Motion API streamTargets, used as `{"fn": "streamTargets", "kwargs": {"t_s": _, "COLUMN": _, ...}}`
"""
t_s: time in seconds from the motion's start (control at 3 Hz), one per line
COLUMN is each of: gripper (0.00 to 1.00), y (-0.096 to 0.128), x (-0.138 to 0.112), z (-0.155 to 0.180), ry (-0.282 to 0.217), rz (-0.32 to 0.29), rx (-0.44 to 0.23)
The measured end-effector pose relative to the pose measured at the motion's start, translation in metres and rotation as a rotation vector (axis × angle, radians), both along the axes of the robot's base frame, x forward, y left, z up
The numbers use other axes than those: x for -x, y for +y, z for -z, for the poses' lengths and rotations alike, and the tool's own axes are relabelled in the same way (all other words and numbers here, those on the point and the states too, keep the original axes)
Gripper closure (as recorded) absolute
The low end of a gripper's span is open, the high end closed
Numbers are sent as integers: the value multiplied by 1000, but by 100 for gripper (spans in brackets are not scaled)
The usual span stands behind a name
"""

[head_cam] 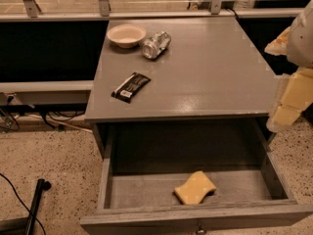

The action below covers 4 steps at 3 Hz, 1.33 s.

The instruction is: Pick sponge from top drawer and place on counter

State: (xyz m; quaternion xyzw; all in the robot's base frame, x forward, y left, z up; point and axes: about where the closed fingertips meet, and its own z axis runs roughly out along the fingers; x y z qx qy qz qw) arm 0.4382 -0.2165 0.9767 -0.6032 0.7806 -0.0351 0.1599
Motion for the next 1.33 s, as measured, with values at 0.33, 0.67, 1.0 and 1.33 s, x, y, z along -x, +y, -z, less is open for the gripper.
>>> {"fn": "streamTargets", "kwargs": {"t_s": 0.33, "gripper": 0, "y": 0, "x": 0, "z": 0, "ry": 0, "rz": 0, "rx": 0}}
{"fn": "streamTargets", "kwargs": {"t_s": 0.67, "gripper": 0, "y": 27, "x": -1, "z": 42, "ry": 67, "rz": -128, "rx": -29}}
{"fn": "streamTargets", "kwargs": {"t_s": 1.0, "gripper": 0, "y": 73, "x": 17, "z": 100, "ry": 109, "rz": -349, "rx": -68}}
{"fn": "streamTargets", "kwargs": {"t_s": 1.33, "gripper": 0, "y": 96, "x": 50, "z": 151, "ry": 76, "rz": -473, "rx": -134}}
